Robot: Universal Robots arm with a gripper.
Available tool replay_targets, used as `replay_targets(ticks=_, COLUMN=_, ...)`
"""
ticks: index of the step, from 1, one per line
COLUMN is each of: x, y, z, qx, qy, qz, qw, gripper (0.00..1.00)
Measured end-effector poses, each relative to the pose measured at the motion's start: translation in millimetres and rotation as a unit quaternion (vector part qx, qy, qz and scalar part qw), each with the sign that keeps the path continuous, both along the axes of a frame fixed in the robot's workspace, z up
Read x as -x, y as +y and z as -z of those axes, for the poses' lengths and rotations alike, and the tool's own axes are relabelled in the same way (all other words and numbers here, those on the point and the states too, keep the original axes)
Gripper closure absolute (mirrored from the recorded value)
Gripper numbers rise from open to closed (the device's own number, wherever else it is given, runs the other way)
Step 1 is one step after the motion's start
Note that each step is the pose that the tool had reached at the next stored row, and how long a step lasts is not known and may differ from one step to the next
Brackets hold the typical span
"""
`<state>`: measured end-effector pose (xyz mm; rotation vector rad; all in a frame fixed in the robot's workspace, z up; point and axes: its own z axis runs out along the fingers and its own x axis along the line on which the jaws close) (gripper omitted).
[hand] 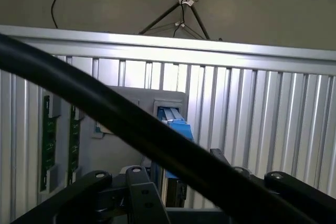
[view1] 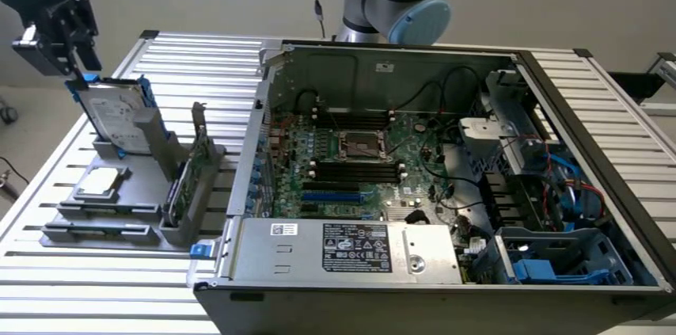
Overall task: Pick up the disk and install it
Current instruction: 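Pick up the disk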
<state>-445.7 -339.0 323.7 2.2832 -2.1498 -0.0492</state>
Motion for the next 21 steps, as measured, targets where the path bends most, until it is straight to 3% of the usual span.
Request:
replay_targets(ticks=9, x=2.1, y=0.0, z=16.2, qx=0.0000, qy=-0.0028, qz=0.006, qw=1.0000, gripper=0.46)
replay_targets(ticks=16, x=2.5, y=0.0, z=26.3, qx=-0.0001, qy=-0.0076, qz=0.009, qw=0.9999, gripper=0.46)
replay_targets(ticks=21, x=3.2, y=0.0, z=28.7, qx=-0.0012, qy=-0.0079, qz=0.010, qw=0.9999, gripper=0.46)
